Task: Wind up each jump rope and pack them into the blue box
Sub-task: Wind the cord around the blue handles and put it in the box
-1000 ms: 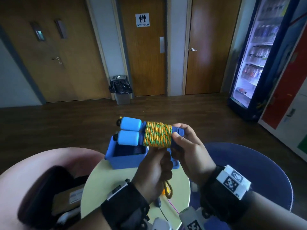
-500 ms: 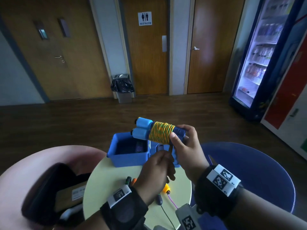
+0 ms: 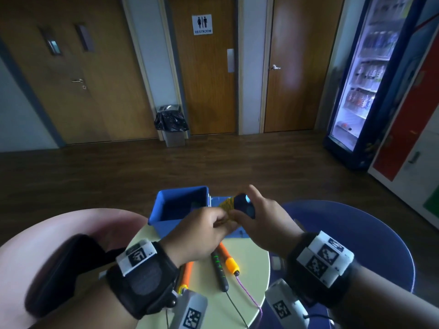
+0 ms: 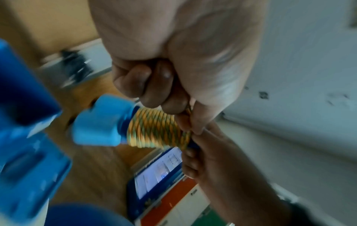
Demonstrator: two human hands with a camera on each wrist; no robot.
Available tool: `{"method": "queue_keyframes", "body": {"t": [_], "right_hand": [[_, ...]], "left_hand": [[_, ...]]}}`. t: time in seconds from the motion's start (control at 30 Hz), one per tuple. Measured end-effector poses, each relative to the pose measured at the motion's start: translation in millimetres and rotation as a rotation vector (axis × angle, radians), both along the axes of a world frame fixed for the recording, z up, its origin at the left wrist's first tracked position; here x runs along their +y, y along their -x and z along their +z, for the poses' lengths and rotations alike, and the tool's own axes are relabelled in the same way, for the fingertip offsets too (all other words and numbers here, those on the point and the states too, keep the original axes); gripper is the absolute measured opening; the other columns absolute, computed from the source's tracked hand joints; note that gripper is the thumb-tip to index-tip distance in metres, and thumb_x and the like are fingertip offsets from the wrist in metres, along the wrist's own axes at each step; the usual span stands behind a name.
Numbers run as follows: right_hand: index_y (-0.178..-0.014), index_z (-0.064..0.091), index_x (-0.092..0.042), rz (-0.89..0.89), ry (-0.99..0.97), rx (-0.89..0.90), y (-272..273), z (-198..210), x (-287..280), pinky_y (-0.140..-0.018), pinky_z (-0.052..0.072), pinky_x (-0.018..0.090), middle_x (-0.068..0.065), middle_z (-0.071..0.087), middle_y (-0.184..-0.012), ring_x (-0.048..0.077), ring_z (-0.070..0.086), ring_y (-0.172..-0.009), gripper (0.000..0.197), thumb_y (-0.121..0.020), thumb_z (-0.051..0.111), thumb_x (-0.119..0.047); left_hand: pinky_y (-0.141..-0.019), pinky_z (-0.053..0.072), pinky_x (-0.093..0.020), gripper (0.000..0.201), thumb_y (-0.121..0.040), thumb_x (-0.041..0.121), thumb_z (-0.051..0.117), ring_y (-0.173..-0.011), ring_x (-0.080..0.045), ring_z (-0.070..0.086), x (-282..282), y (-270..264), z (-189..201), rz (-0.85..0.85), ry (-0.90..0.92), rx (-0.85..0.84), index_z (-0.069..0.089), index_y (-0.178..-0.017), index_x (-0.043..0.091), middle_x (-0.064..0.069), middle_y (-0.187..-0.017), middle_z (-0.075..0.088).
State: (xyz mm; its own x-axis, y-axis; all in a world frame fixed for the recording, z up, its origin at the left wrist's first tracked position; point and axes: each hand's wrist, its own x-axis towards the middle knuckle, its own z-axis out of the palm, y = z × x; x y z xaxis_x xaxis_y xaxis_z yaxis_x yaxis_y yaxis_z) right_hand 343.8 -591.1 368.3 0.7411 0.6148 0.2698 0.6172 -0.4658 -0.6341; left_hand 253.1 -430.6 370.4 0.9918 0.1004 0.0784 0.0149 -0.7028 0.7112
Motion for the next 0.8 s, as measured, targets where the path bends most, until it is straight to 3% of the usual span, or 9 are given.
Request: {"method": "queue_keyframes", "body": {"t": [0.1,0.17,0.27,0.4,0.47,0.53,0.6,0.7,0.8], "right_hand": [[-0.102,0.054,-0.03,0.029,0.027,0.142,-8.3,5.5,-3.1,-0.068,0.051,0.034,-0.006,0.063,-0.081,0.016,0.058,-0.071,0.024,-0.089,0.064,-0.047],[-0.093,0.06,-0.028,0.06,-0.032,0.268,-16.5,8.0,-5.0,-0.075,0.054,0.04,-0.004,0.065,-0.083,0.019,0.06,-0.076,0.021,-0.083,0.069,-0.043],[-0.086,0.065,-0.029,0.171,-0.144,0.427,-20.8,12.9,-6.5,-0.079,0.053,0.048,0.001,0.064,-0.083,0.024,0.059,-0.077,0.028,-0.066,0.069,-0.048],[-0.1,0.067,-0.024,0.2,-0.331,0.564,-18.2,12.2,-10.5,-0.074,0.051,0.032,0.003,0.066,-0.09,0.01,0.06,-0.078,0.02,-0.083,0.072,-0.032],[-0.111,0.063,-0.025,0.16,-0.433,0.655,-11.8,6.9,-11.6,-0.061,0.046,0.024,0.002,0.064,-0.082,0.006,0.057,-0.066,0.026,-0.088,0.073,-0.03],[-0.114,0.059,-0.029,0.16,-0.432,0.708,-4.8,-4.4,-9.8,-0.058,0.043,0.024,-0.001,0.063,-0.079,0.007,0.057,-0.065,0.045,-0.076,0.078,-0.044],[-0.115,0.057,-0.032,0.174,-0.366,0.739,4.2,-16.2,-4.0,-0.065,0.047,0.025,-0.002,0.07,-0.093,0.01,0.065,-0.08,0.064,-0.061,0.08,-0.057],[-0.118,0.058,-0.027,0.173,-0.411,0.767,15.4,-26.6,6.6,-0.089,0.056,0.04,0.003,0.072,-0.109,0.02,0.068,-0.102,0.064,-0.064,0.082,-0.052],[-0.114,0.058,-0.038,0.114,-0.496,0.71,18.6,-18.8,5.6,-0.091,0.055,0.052,0.002,0.072,-0.102,0.026,0.068,-0.096,0.046,-0.07,0.071,-0.033]], "left_hand": [[-0.064,0.049,-0.041,0.045,-0.093,0.06,0.043,-0.07,-0.016,0.057,13.8,-4.4,-2.9,-0.063,-0.378,-0.239,0.054,-0.079,0.019,0.003,-0.071,0.057],[-0.069,0.047,-0.037,0.042,-0.1,0.051,0.041,-0.075,-0.012,0.051,15.6,-8.6,-2.3,-0.127,-0.445,-0.354,0.046,-0.072,0.019,0.007,-0.079,0.048],[-0.089,0.044,-0.022,0.028,-0.098,0.047,0.045,-0.099,-0.001,0.057,10.5,-14.8,-5.0,-0.17,-0.155,-0.246,0.054,-0.078,0.029,0.007,-0.107,0.058],[-0.07,0.046,-0.039,0.048,-0.091,0.057,0.046,-0.072,-0.006,0.051,0.9,-16.1,-4.5,-0.101,0.174,-0.135,0.058,-0.084,0.011,-0.011,-0.075,0.055],[-0.067,0.044,-0.036,0.047,-0.093,0.056,0.046,-0.07,-0.007,0.048,1.0,-17.5,-4.9,-0.027,0.233,-0.202,0.056,-0.083,0.011,-0.006,-0.069,0.05],[-0.067,0.044,-0.033,0.045,-0.092,0.056,0.048,-0.069,-0.007,0.05,0.9,-20.3,-5.9,0.081,0.284,-0.268,0.059,-0.083,0.013,0.0,-0.068,0.055],[-0.067,0.046,-0.03,0.04,-0.097,0.049,0.052,-0.068,-0.006,0.055,-3.3,-24.0,-5.9,0.178,0.317,-0.299,0.064,-0.085,0.012,0.0,-0.072,0.064],[-0.06,0.043,-0.024,0.035,-0.101,0.034,0.05,-0.058,-0.004,0.052,-13.6,-26.3,-3.3,0.251,0.241,-0.333,0.061,-0.079,0.01,0.008,-0.062,0.059],[-0.066,0.045,-0.03,0.04,-0.101,0.042,0.048,-0.062,-0.007,0.053,-11.6,-29.1,-6.5,0.297,0.26,-0.322,0.061,-0.077,0.014,0.005,-0.063,0.058]]}}
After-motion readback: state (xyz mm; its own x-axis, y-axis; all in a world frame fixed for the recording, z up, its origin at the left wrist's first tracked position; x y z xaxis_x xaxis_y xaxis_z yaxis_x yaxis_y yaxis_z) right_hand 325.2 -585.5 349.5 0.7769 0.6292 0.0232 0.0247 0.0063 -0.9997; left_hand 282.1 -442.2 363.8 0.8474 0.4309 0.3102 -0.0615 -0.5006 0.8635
